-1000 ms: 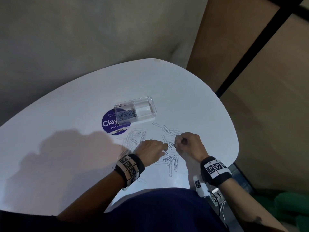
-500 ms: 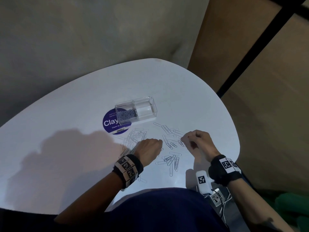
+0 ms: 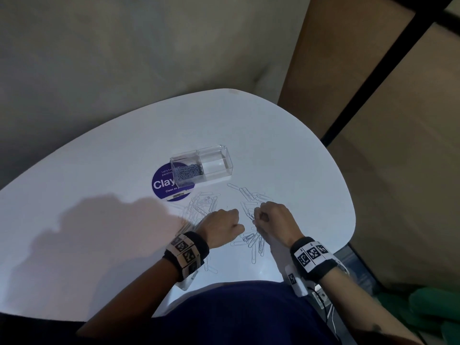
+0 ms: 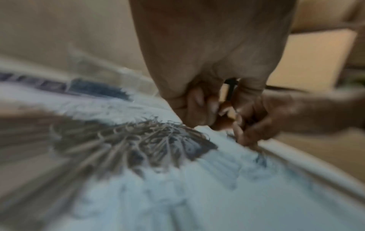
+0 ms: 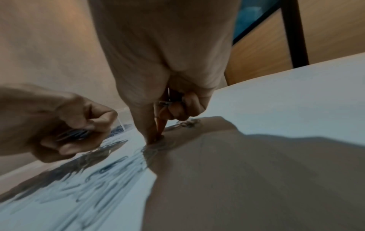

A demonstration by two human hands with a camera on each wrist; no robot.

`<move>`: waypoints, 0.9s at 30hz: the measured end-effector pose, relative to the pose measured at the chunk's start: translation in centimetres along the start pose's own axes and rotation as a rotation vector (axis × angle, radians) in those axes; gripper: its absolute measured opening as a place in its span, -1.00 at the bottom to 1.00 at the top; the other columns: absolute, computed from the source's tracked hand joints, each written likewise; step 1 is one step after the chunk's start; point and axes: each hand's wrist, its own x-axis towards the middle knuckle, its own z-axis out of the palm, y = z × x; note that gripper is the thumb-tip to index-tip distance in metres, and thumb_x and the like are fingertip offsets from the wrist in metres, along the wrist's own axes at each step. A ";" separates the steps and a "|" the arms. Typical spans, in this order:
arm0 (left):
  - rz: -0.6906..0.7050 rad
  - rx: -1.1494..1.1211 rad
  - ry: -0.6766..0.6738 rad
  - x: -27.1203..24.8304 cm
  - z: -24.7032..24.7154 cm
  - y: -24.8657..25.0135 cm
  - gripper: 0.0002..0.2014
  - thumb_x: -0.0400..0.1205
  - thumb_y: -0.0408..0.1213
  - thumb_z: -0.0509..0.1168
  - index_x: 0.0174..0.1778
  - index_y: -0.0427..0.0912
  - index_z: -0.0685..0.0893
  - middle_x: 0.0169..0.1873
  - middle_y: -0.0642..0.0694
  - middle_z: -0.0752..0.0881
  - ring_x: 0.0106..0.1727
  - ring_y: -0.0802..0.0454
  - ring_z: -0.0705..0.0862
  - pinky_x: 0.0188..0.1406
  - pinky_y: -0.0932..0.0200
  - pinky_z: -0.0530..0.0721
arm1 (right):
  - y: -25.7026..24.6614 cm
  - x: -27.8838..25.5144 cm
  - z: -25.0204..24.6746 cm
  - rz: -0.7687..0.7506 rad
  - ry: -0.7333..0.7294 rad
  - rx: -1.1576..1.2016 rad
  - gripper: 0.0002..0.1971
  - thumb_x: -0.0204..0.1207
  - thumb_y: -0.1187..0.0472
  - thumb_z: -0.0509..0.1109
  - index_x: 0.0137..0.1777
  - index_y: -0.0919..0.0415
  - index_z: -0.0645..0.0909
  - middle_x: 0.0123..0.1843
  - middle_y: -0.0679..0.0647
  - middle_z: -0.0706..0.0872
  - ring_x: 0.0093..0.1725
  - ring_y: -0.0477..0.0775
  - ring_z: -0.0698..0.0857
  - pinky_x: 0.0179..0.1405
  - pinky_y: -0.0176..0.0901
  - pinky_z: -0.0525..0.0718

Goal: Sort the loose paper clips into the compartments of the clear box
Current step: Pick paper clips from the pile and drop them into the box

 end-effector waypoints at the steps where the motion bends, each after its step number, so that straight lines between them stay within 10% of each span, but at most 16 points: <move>1: -0.023 -0.155 -0.003 -0.2 -0.3 -0.1 -0.78 0.46 0.01 0.15 -0.31 -0.06 0.41 -0.44 -0.03 0.62 -0.35 -0.10 0.62 -0.27 -0.04 0.59 | 0.0 0.1 0.0 0.000 -0.018 0.007 -0.79 0.41 0.21 0.49 -0.37 0.00 0.56 -0.32 -0.17 0.59 -0.20 -0.07 0.62 -0.13 -0.08 0.62; 7: -0.138 -0.832 -0.086 -0.3 -2.3 0.1 -0.94 0.32 -0.28 0.30 -0.37 -0.11 0.53 -0.46 -0.14 0.68 -0.47 -0.06 0.39 -0.54 0.19 0.26 | -0.2 0.3 -0.2 0.035 -0.054 0.112 -0.82 0.29 0.20 0.51 -0.41 0.17 0.56 -0.35 -0.05 0.65 -0.29 -0.12 0.62 -0.22 -0.15 0.60; 13: -0.207 -0.982 -0.144 0.5 -2.2 0.4 -0.82 0.45 -0.32 0.23 -0.20 -0.17 0.76 -0.45 -0.10 0.51 -0.50 0.02 0.34 -0.49 0.14 0.17 | 0.4 -0.5 -1.2 0.125 -0.006 0.573 -0.68 0.36 0.25 0.53 -0.38 0.38 0.44 -0.35 0.18 0.60 -0.31 -0.07 0.52 -0.15 -0.26 0.57; 18: -0.134 -0.520 -0.086 0.5 -1.1 0.9 -0.79 0.45 0.01 0.37 -0.40 0.01 0.56 -0.49 0.14 0.54 -0.43 0.10 0.47 -0.43 0.16 0.40 | 1.0 -0.6 -1.4 0.205 -0.048 0.873 -0.61 0.22 0.32 0.56 -0.43 0.42 0.34 -0.41 0.22 0.49 -0.40 0.13 0.46 0.24 0.21 0.76; 21: 0.018 -0.175 -0.079 0.1 0.0 1.1 -0.80 0.51 0.04 0.41 -0.16 0.06 0.54 -0.44 0.14 0.53 -0.34 0.06 0.54 -0.25 0.06 0.51 | 1.3 -0.4 -1.0 0.260 -0.049 0.811 -0.67 0.26 0.43 0.59 -0.43 0.33 0.43 -0.42 0.26 0.51 -0.48 0.15 0.43 0.07 0.54 0.72; 27: 0.156 0.097 0.039 -0.1 1.4 0.4 -0.89 0.61 -0.04 0.27 -0.11 0.05 0.66 -0.13 0.03 0.77 -0.14 -0.05 0.68 -0.10 0.01 0.64 | 0.2 -0.4 -1.3 0.351 -0.063 0.924 -0.76 0.33 0.46 0.28 -0.11 0.43 0.76 -0.37 0.26 0.65 -0.40 0.13 0.38 -0.25 -0.13 0.49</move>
